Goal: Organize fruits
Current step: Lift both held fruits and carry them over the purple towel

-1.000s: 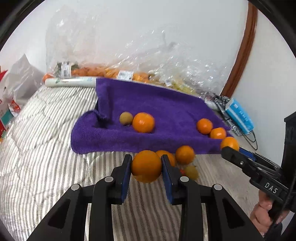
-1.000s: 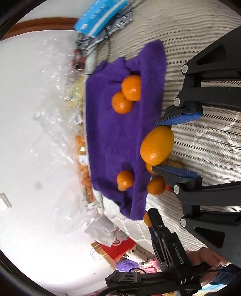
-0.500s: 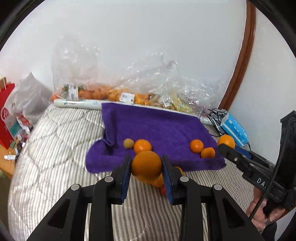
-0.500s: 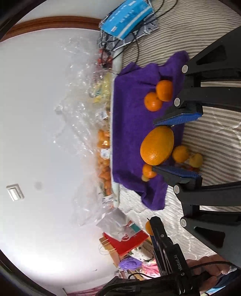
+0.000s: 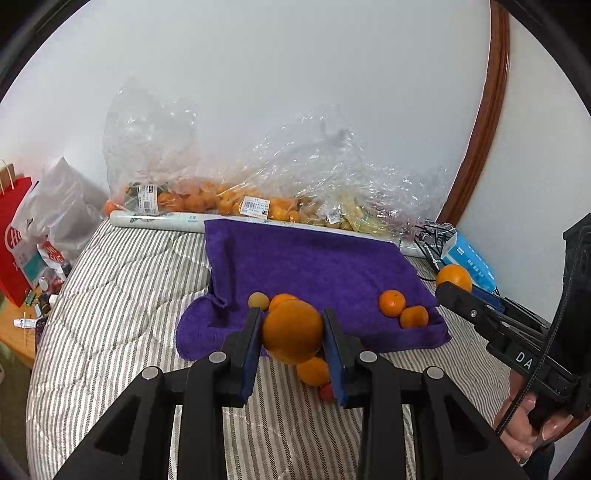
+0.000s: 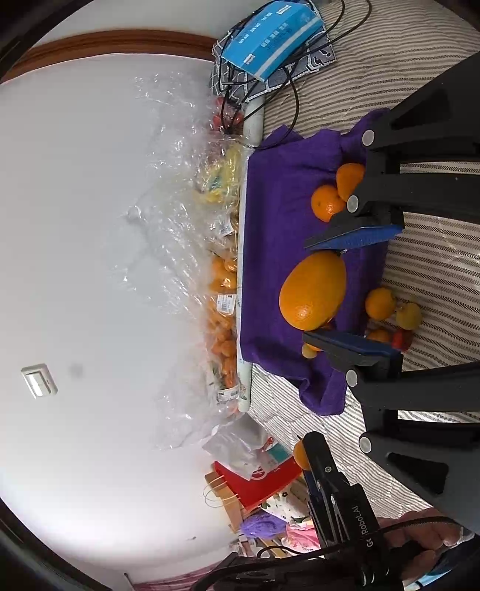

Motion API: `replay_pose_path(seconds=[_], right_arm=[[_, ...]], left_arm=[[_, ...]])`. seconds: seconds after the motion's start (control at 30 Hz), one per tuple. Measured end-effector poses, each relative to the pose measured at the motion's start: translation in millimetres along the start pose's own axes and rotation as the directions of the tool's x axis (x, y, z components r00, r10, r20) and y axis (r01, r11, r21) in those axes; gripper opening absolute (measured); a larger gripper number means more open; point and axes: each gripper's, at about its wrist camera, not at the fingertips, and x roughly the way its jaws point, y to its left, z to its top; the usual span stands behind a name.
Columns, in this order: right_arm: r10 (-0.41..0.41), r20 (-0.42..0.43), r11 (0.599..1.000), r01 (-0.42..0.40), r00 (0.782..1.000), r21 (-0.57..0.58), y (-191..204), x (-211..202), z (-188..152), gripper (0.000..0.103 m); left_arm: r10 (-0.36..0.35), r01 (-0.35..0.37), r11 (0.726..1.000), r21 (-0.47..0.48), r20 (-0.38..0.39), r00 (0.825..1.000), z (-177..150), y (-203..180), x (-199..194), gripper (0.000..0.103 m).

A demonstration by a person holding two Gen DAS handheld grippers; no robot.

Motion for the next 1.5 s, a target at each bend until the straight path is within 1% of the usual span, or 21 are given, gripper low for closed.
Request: replay_pose_path(seconds=[0.2,0.43,0.77,1.0,1.13,1.5], right_arm=[[-0.009,0.006,1.000,0.009,1.000,-0.009,1.7,-1.5,3.6,0.042],[-0.017,0.015,1.000,0.017,1.000,-0.005,1.1,0.6,8.8,0.042],[-0.035,0.020,0.999,0.035,0.999,-0.015,0.2,9.8,14.6,0.042],[-0.037,0.023,0.999,0.037,0.999,-0.001,-4.9,17.6,18.6,0.042],[-0.040,0.018,0.999,0.040,0.999,0.009,-8.5,20.9,19.9,0.042],[-0.054,0.026,0.998,0.053,0.998,0.014,-13.5,29.8,25.4,0.042]], left_arm=[[-0.010,0.010,1.000,-0.014,-0.003,1.000,3.2,0.1,3.6,0.030],[-0.001,0.001,1.000,-0.011,-0.004,1.000,6.7,1.1,5.6,0.030],[-0.002,0.002,1.000,-0.011,0.011,1.000,17.6,3.7,15.3,0.030],[0.001,-0.001,1.000,-0.004,0.022,1.000,25.4,3.8,19.4,0.030],[-0.008,0.009,1.000,-0.016,0.017,1.000,29.0,5.0,25.8,0.030],[-0.004,0.004,1.000,-0.012,0.019,1.000,34.6,4.2,37.2,0.030]])
